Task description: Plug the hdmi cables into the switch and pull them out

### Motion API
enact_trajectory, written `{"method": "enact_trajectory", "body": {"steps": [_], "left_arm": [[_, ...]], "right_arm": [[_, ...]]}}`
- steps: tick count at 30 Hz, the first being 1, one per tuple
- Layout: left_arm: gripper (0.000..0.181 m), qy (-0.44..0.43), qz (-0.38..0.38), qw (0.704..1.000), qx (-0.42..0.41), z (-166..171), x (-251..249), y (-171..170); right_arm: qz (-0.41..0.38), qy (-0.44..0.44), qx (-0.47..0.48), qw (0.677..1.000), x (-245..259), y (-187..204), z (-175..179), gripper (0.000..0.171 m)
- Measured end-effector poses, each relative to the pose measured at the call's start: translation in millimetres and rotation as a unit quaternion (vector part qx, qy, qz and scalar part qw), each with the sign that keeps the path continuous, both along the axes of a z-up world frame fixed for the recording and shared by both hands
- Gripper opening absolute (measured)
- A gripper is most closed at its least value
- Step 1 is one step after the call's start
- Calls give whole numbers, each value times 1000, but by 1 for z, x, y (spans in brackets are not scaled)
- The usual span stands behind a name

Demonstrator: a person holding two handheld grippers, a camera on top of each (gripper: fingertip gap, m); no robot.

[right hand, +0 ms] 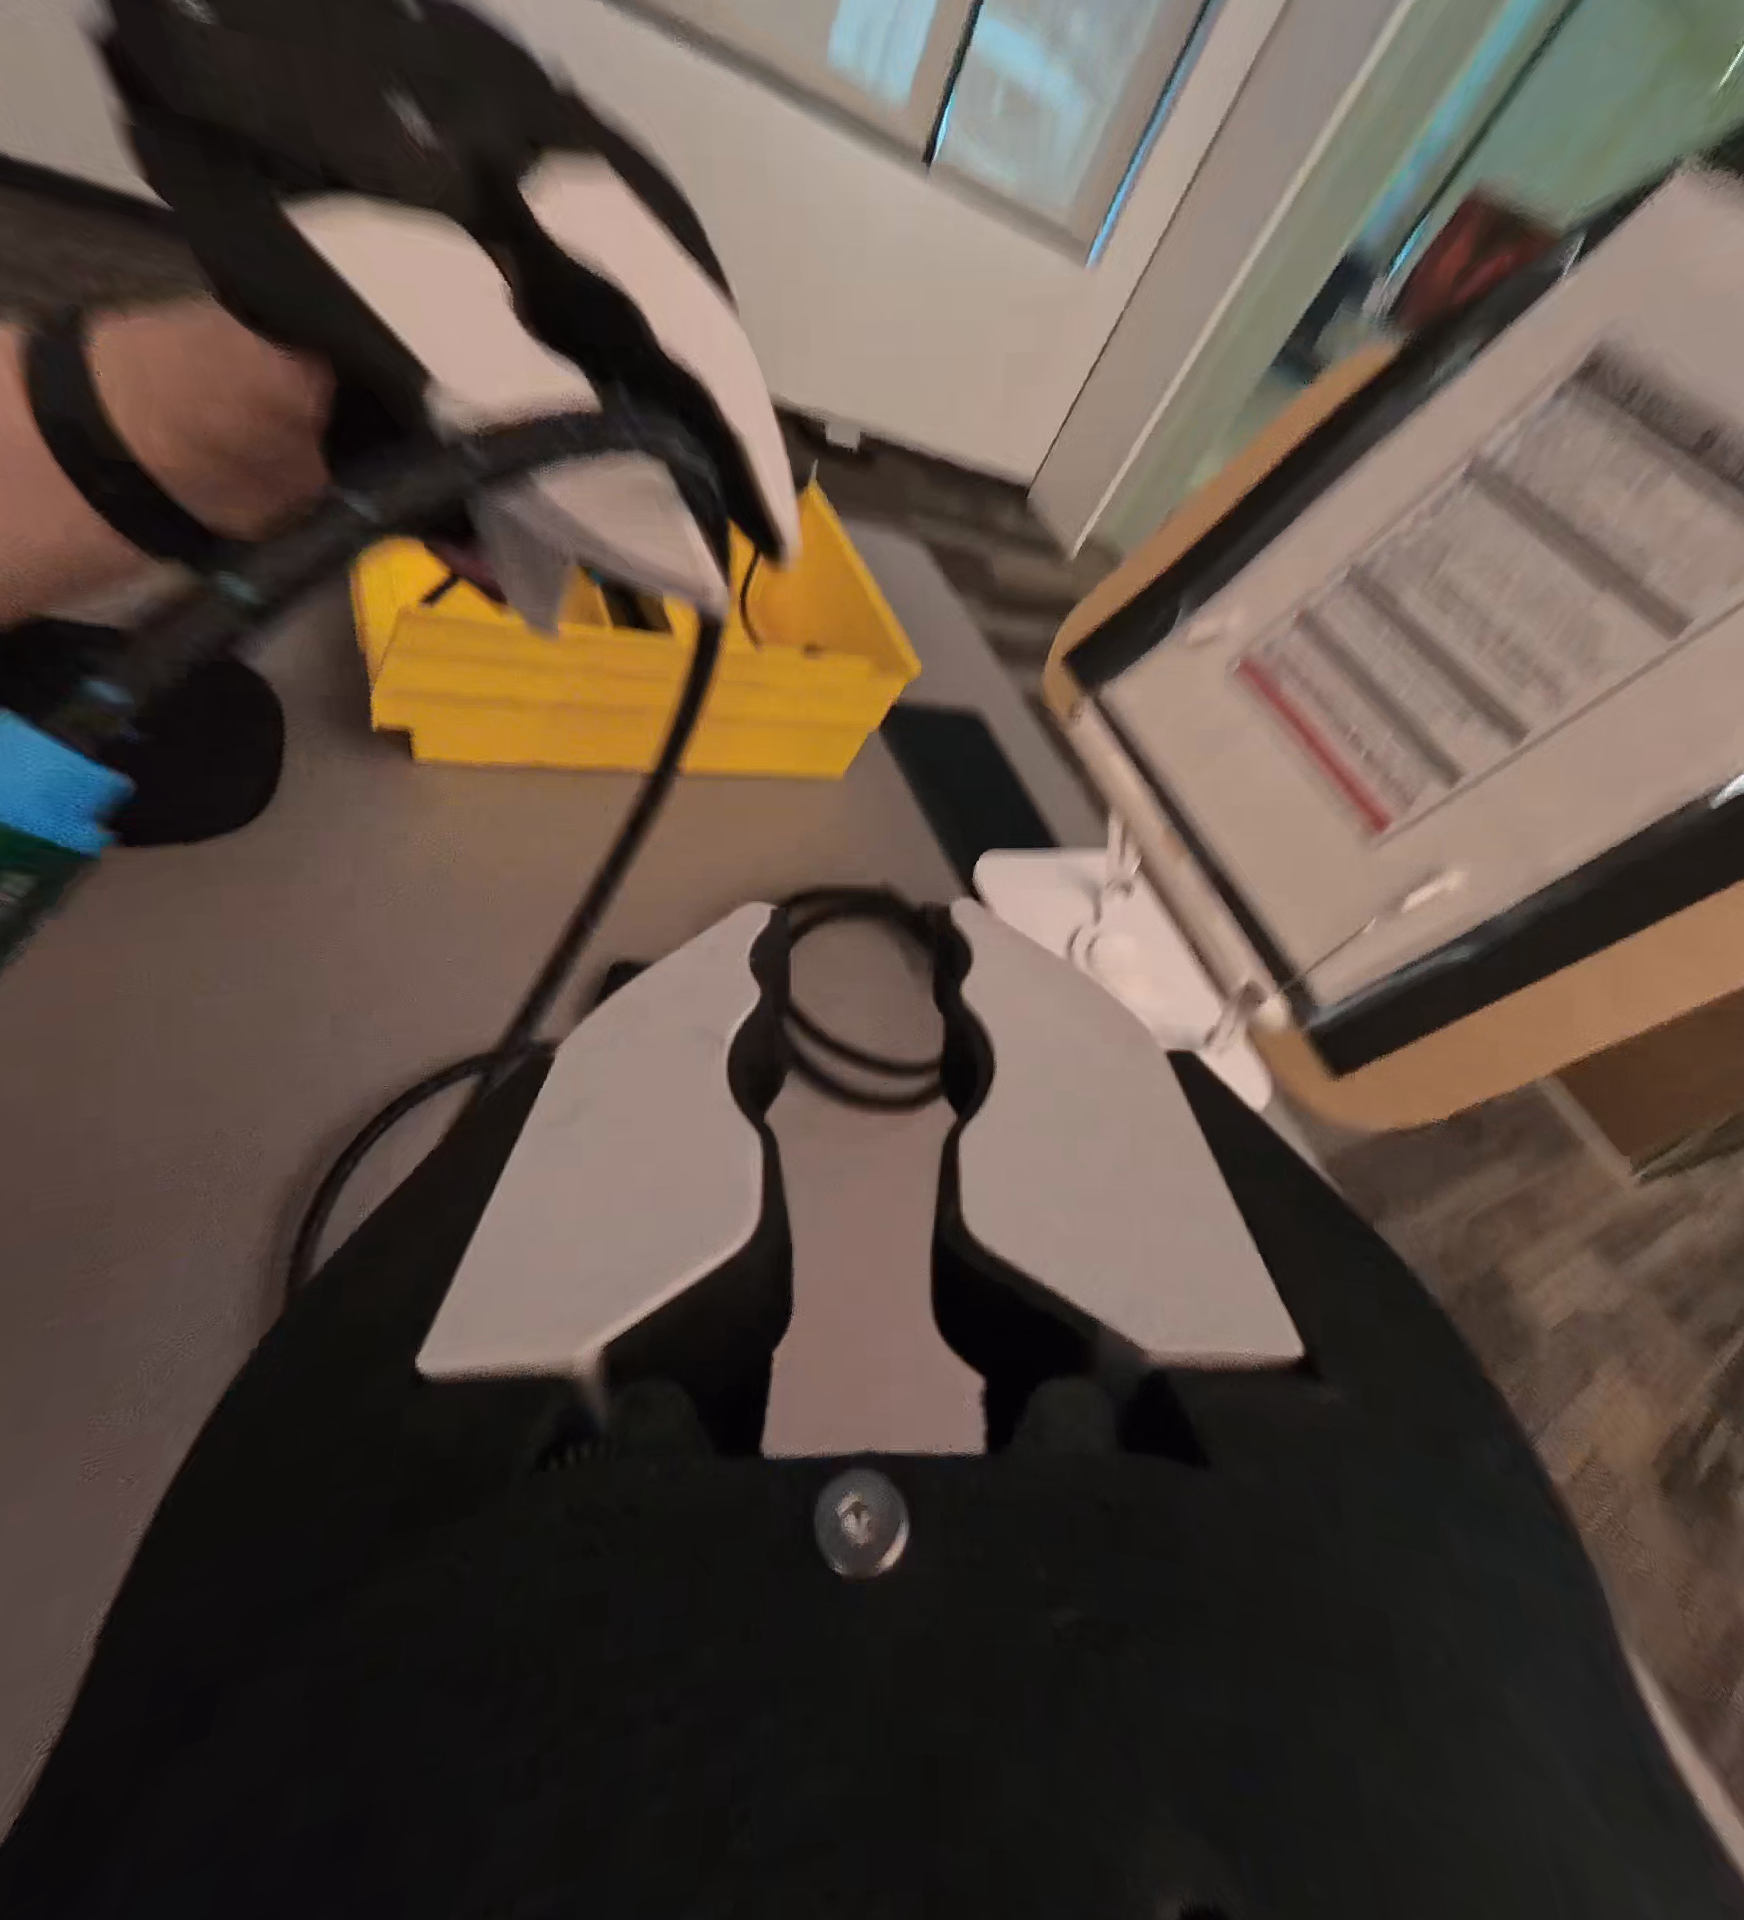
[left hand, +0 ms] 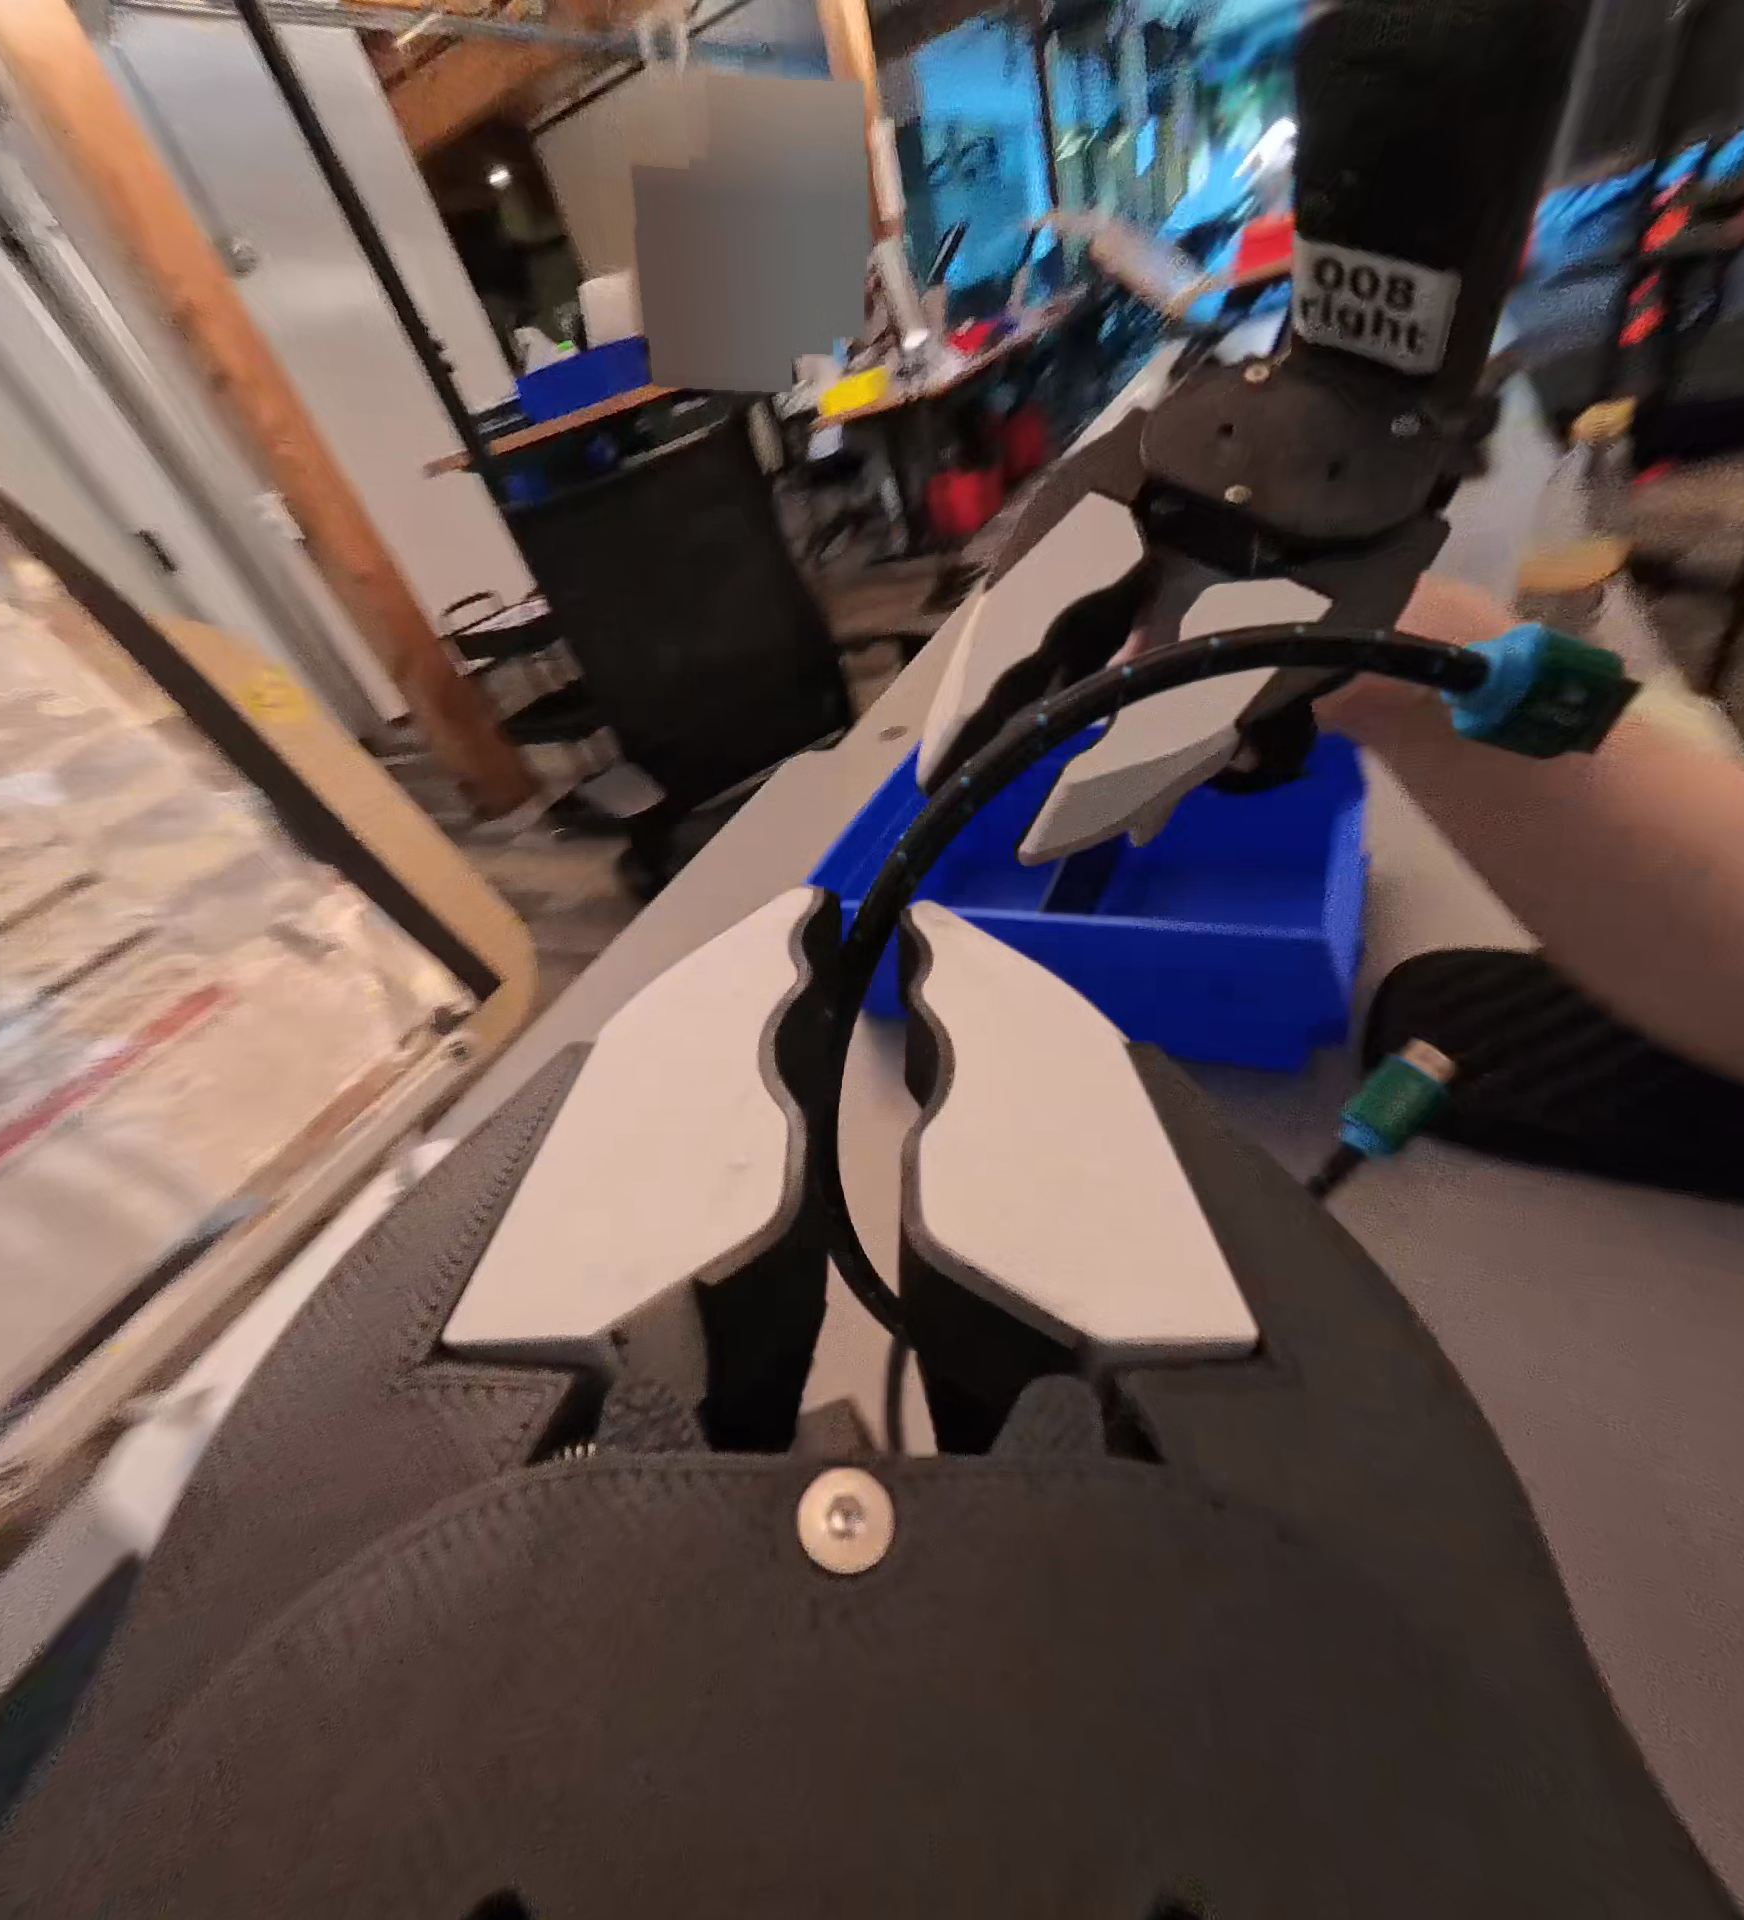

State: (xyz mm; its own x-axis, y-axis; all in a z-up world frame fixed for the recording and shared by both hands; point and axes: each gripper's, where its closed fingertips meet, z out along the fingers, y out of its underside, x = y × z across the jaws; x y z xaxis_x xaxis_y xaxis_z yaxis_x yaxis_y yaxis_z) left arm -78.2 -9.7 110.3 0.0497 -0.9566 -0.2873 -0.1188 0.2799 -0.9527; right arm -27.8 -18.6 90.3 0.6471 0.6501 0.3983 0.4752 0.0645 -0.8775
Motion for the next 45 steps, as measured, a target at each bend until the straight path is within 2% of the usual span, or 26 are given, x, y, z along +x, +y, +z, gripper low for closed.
{"method": "enact_trajectory", "body": {"steps": [1,7,11,14,18,22,25,26,28,30,33,38,42,45], "left_arm": [[9,-12,-22,999,-24,-2,7,-1],[7,-57,-121,978,-163,-18,25,6],[6,-50,-146,966,-207,-36,25,9],[7,-36,-161,960,-225,-48,26,5],[8,-9,-184,951,-247,-60,31,-4],[7,11,-191,944,-268,-71,36,-8],[8,39,-210,940,-265,-78,33,-13],[12,40,-212,941,-260,-78,31,-13],[42,46,-206,946,-246,-74,25,-10],[58,70,-198,950,-231,-69,13,-6],[60,42,-204,959,-195,-41,-12,-5],[52,-32,-186,972,-142,-1,-39,-10],[56,31,-224,969,-101,-20,-28,-42],[48,49,-259,961,-80,-34,-20,-60]], "right_arm": [[9,4,30,999,-3,-3,8,30],[34,-27,200,979,-20,-22,37,36],[44,-26,306,951,-40,-35,53,30],[24,-36,302,952,-47,-27,50,30],[39,-60,319,945,-61,-30,43,9],[10,-54,264,963,-55,-21,38,8],[38,-38,218,975,-59,-24,31,8],[55,-20,200,978,-62,-27,31,8],[95,19,152,984,-66,-33,29,8],[126,45,80,988,-67,-34,19,8],[148,53,-26,987,-69,-28,-6,8],[192,37,-138,971,-87,-25,-49,8],[247,26,-202,947,-105,-38,-71,8],[276,14,-226,934,-112,-47,-81,8]]}}
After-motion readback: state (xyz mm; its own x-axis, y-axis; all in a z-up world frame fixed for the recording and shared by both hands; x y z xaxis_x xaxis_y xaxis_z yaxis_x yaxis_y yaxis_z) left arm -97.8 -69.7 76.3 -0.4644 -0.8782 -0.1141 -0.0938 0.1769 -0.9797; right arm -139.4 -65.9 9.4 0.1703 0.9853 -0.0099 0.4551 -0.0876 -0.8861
